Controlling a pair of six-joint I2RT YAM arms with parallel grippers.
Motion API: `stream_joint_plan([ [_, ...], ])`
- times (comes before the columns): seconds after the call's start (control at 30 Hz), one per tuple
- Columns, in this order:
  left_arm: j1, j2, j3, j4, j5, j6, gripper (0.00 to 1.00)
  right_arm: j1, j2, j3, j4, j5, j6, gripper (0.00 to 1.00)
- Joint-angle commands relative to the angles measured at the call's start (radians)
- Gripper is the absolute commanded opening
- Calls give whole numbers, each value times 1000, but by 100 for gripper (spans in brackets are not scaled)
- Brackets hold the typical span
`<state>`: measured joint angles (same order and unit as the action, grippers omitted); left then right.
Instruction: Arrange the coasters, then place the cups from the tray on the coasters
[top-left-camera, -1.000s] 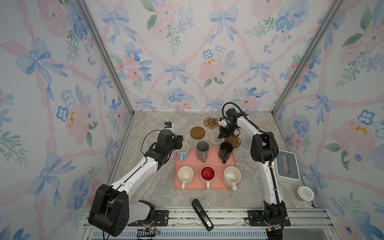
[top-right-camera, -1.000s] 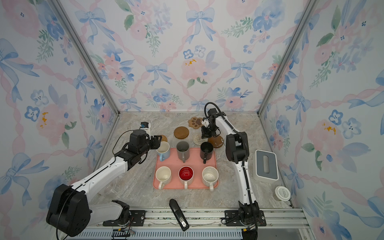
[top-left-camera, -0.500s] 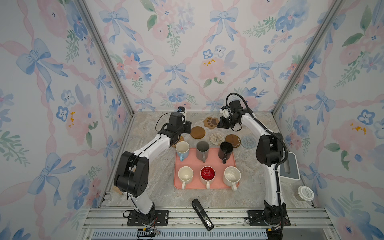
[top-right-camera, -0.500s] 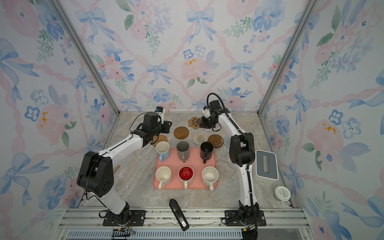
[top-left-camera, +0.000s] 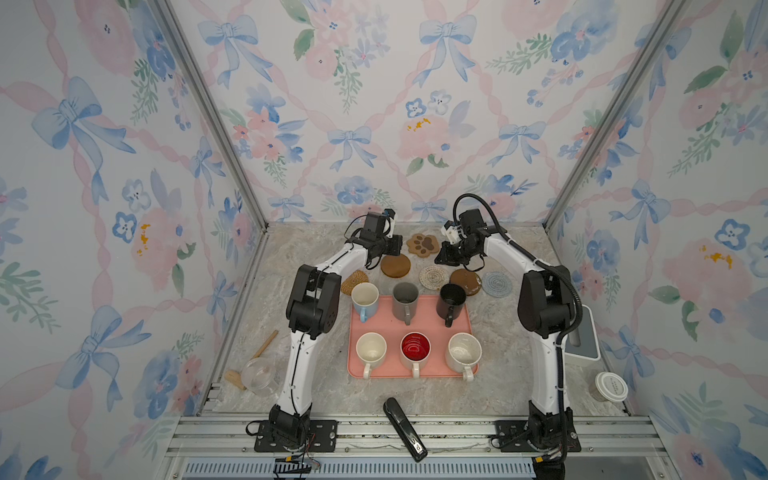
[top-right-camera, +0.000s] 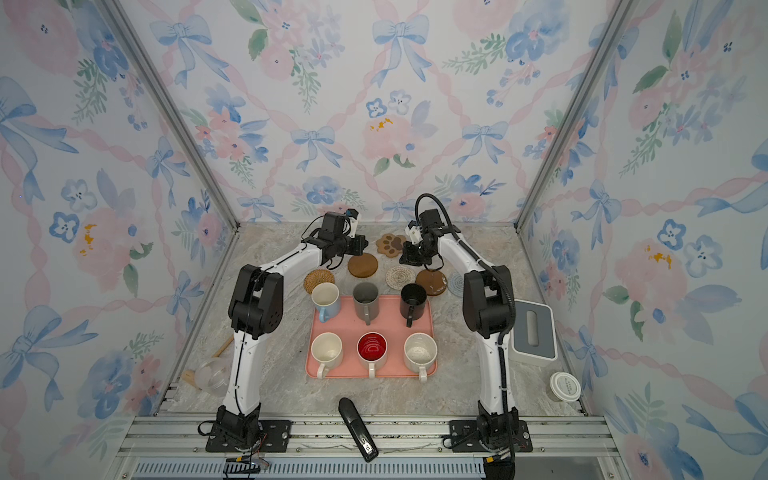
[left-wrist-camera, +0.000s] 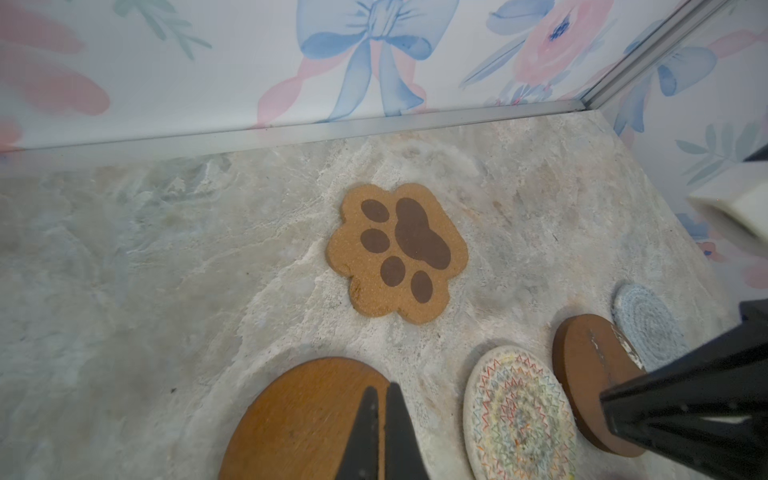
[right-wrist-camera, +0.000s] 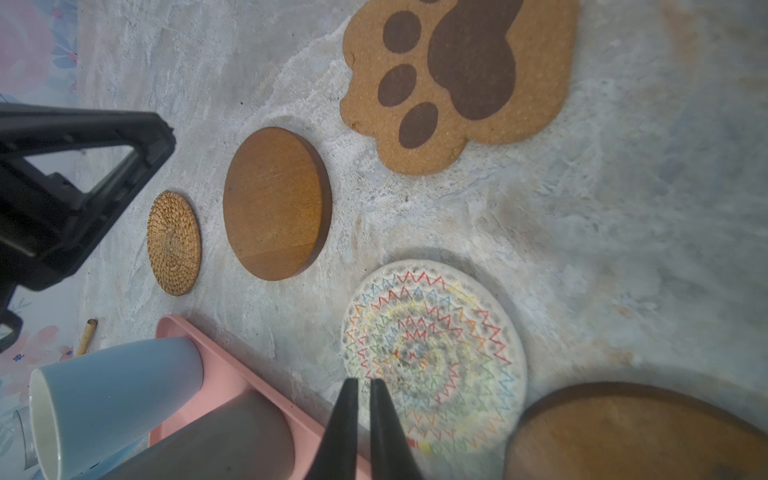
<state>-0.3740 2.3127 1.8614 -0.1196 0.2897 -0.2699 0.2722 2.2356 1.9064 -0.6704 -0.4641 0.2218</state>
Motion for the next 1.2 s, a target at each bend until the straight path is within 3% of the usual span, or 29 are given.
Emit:
stream_joint_plan([
  [0.0, -4, 70, 82, -39, 82, -13, 0, 9, -74, -32, 27, -2, 11, 12],
  [0.27, -3, 212, 219, -39, 162, -56, 0, 9, -118, -87, 28, 15, 2, 11],
  [0.43, -3, 260, 246, -42, 158, -68, 0, 9, -142, -106, 32, 18, 0, 11],
  [0.87, -4, 286, 234, -154, 104, 6, 0, 4, -156, -120, 31, 23, -3, 11],
  [1.17, 0, 235, 136, -166, 43, 65, 0, 2, -154, -122, 28, 21, -7, 11],
])
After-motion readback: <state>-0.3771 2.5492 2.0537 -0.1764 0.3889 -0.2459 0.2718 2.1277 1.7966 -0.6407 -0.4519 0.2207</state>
